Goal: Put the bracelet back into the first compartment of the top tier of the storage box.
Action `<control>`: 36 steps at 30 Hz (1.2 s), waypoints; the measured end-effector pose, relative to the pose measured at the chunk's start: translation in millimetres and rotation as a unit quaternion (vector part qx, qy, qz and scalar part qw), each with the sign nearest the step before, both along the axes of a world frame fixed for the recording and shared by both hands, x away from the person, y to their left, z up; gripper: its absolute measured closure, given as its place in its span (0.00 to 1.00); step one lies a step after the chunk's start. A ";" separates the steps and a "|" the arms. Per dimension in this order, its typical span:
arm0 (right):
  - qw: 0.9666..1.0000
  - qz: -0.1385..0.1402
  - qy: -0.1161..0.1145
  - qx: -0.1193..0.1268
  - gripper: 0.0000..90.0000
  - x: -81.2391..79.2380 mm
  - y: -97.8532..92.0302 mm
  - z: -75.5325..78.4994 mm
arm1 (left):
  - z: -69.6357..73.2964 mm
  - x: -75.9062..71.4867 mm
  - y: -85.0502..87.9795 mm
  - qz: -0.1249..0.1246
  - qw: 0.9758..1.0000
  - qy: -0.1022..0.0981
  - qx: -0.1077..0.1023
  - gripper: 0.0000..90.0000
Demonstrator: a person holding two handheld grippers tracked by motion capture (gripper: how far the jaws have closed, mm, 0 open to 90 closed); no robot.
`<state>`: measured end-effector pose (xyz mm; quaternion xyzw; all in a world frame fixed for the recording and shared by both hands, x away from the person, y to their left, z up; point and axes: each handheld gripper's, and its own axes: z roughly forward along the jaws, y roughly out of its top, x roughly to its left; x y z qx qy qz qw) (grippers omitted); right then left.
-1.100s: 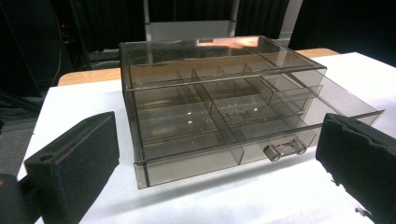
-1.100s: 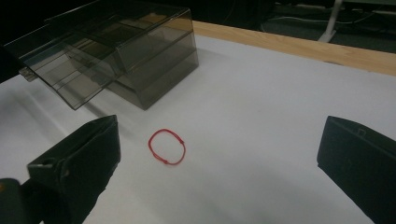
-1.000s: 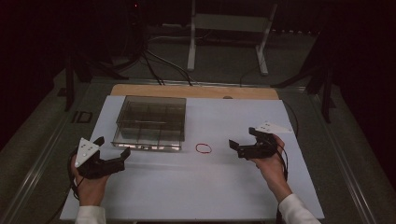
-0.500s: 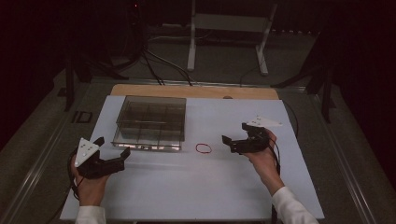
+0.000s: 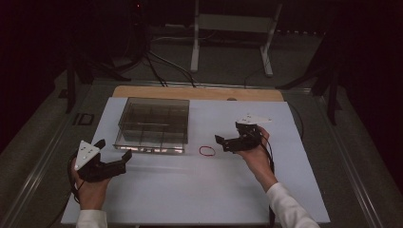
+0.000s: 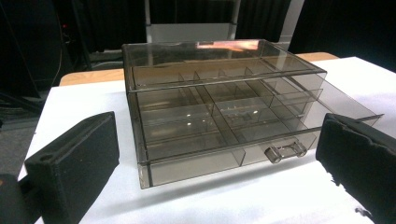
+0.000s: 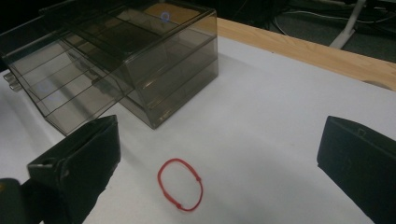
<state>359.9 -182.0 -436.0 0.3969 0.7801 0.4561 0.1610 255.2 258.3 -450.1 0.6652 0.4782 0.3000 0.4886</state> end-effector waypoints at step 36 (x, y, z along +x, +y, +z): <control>0.995 0.043 0.044 -0.073 0.00 16.2 47.8 -37.8 | -1.4 0.9 0.2 -0.002 1.000 0.003 0.000 0.01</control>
